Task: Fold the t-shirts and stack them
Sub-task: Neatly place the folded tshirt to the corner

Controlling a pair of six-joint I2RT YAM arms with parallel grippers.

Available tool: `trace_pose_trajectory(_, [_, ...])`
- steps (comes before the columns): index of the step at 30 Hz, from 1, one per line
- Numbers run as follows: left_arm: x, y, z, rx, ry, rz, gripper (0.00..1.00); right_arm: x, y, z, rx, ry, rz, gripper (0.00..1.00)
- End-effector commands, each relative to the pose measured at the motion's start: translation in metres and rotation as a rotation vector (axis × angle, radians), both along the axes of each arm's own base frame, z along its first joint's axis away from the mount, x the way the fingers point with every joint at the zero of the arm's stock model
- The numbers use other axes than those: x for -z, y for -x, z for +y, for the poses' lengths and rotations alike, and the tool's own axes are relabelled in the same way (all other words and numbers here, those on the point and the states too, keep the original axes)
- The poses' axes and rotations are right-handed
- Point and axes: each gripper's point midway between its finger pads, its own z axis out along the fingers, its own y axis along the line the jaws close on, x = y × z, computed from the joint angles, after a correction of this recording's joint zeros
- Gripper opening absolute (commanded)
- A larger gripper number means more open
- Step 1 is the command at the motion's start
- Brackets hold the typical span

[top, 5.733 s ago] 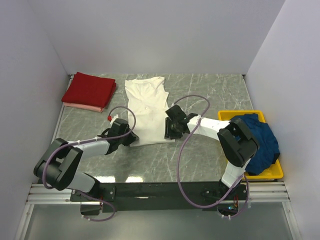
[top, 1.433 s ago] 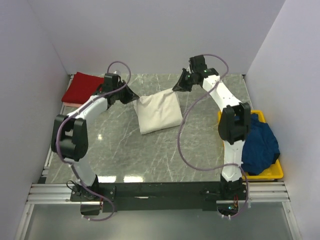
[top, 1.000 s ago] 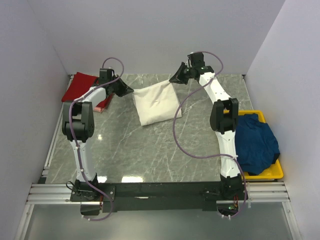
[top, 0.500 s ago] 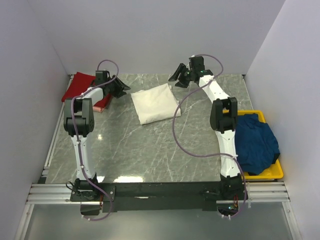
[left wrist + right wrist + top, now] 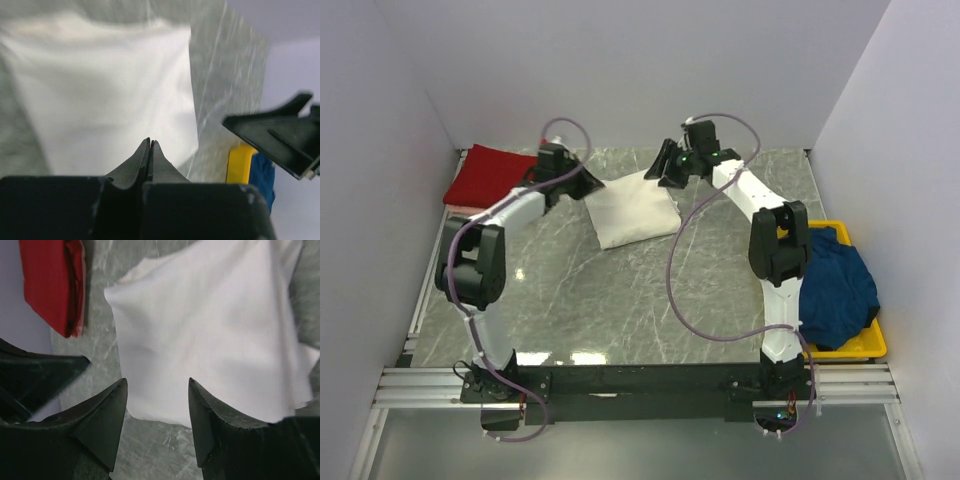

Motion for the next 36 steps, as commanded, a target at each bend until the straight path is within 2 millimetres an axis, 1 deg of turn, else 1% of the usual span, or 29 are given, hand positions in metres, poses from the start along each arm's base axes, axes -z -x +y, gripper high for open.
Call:
trace_pose_trajectory(1, [0.029, 0.023, -0.038, 0.079, -0.003, 0.043, 0.01, 0.013, 0.010, 0.013, -0.037, 0.011, -0.006, 0.59])
trace_pose_trajectory(2, [0.035, 0.032, -0.052, 0.114, -0.004, 0.053, 0.01, 0.023, 0.015, 0.013, -0.040, 0.019, 0.016, 0.59])
trace_pose_trajectory(4, [0.048, 0.039, -0.062, 0.133, -0.016, 0.079, 0.01, 0.037, 0.019, 0.014, -0.035, 0.030, 0.042, 0.58])
trace_pose_trajectory(5, [0.056, 0.047, -0.070, 0.149, -0.024, 0.094, 0.01, 0.048, 0.025, 0.013, -0.032, 0.041, 0.067, 0.58])
trace_pose_trajectory(6, [0.061, 0.050, -0.073, 0.153, -0.032, 0.097, 0.01, 0.055, 0.027, 0.011, -0.024, 0.049, 0.082, 0.57])
trace_pose_trajectory(7, [0.070, 0.054, -0.075, 0.160, -0.043, 0.110, 0.01, 0.062, 0.031, 0.010, -0.021, 0.056, 0.103, 0.57])
trace_pose_trajectory(8, [0.079, 0.059, -0.077, 0.167, -0.056, 0.128, 0.01, 0.073, 0.035, 0.004, -0.001, 0.076, 0.128, 0.57])
trace_pose_trajectory(9, [0.090, 0.062, -0.077, 0.168, -0.065, 0.148, 0.01, 0.080, 0.037, 0.000, 0.009, 0.082, 0.148, 0.57])
trace_pose_trajectory(11, [0.106, 0.071, -0.076, 0.178, -0.075, 0.187, 0.01, 0.093, 0.046, -0.003, 0.015, 0.100, 0.185, 0.56])
trace_pose_trajectory(13, [0.115, 0.077, -0.073, 0.171, -0.085, 0.204, 0.01, 0.104, 0.053, -0.009, 0.026, 0.124, 0.216, 0.56])
trace_pose_trajectory(17, [0.130, 0.098, -0.070, 0.182, -0.120, 0.240, 0.01, 0.116, 0.064, -0.020, 0.054, 0.168, 0.251, 0.55])
trace_pose_trajectory(18, [0.128, 0.101, -0.071, 0.185, -0.115, 0.235, 0.01, 0.117, 0.066, -0.021, 0.058, 0.175, 0.252, 0.55])
trace_pose_trajectory(19, [0.132, 0.106, -0.068, 0.186, -0.120, 0.245, 0.01, 0.123, 0.073, -0.024, 0.056, 0.183, 0.268, 0.54])
trace_pose_trajectory(21, [0.129, 0.109, -0.066, 0.187, -0.122, 0.241, 0.01, 0.122, 0.078, -0.028, 0.066, 0.193, 0.270, 0.54])
trace_pose_trajectory(22, [0.129, 0.112, -0.066, 0.196, -0.118, 0.241, 0.01, 0.127, 0.085, -0.031, 0.066, 0.202, 0.284, 0.54])
trace_pose_trajectory(23, [0.129, 0.115, -0.066, 0.204, -0.117, 0.246, 0.01, 0.122, 0.088, -0.032, 0.071, 0.199, 0.275, 0.54])
trace_pose_trajectory(24, [0.126, 0.118, -0.066, 0.208, -0.115, 0.242, 0.01, 0.121, 0.090, -0.034, 0.076, 0.200, 0.274, 0.53])
trace_pose_trajectory(25, [0.125, 0.121, -0.066, 0.215, -0.114, 0.240, 0.01, 0.125, 0.098, -0.036, 0.072, 0.205, 0.289, 0.53])
trace_pose_trajectory(26, [0.127, 0.128, -0.067, 0.225, -0.112, 0.249, 0.01, 0.118, 0.101, -0.037, 0.075, 0.198, 0.279, 0.53])
trace_pose_trajectory(27, [0.123, 0.131, -0.067, 0.232, -0.112, 0.238, 0.01, 0.117, 0.106, -0.037, 0.074, 0.199, 0.279, 0.52])
trace_pose_trajectory(28, [0.122, 0.134, -0.067, 0.233, -0.115, 0.240, 0.01, 0.122, 0.115, -0.041, 0.076, 0.205, 0.290, 0.52])
trace_pose_trajectory(29, [0.126, 0.142, -0.067, 0.242, -0.121, 0.249, 0.01, 0.122, 0.119, -0.042, 0.079, 0.206, 0.291, 0.52])
trace_pose_trajectory(30, [0.120, 0.145, -0.067, 0.243, -0.114, 0.241, 0.01, 0.114, 0.124, -0.042, 0.077, 0.201, 0.275, 0.52])
trace_pose_trajectory(31, [0.120, 0.149, -0.067, 0.247, -0.113, 0.240, 0.01, 0.120, 0.134, -0.045, 0.075, 0.207, 0.290, 0.52])
trace_pose_trajectory(32, [0.123, 0.158, -0.066, 0.252, -0.113, 0.251, 0.01, 0.113, 0.138, -0.046, 0.073, 0.201, 0.273, 0.51])
trace_pose_trajectory(33, [0.116, 0.162, -0.066, 0.253, -0.107, 0.236, 0.01, 0.112, 0.143, -0.047, 0.071, 0.204, 0.270, 0.51])
trace_pose_trajectory(34, [0.120, 0.171, -0.065, 0.257, -0.108, 0.250, 0.01, 0.118, 0.156, -0.050, 0.065, 0.213, 0.290, 0.51])
trace_pose_trajectory(35, [0.118, 0.174, -0.064, 0.258, -0.107, 0.246, 0.01, 0.110, 0.161, -0.051, 0.061, 0.208, 0.267, 0.51])
trace_pose_trajectory(36, [0.110, 0.176, -0.063, 0.252, -0.104, 0.230, 0.01, 0.109, 0.166, -0.051, 0.054, 0.206, 0.266, 0.51])
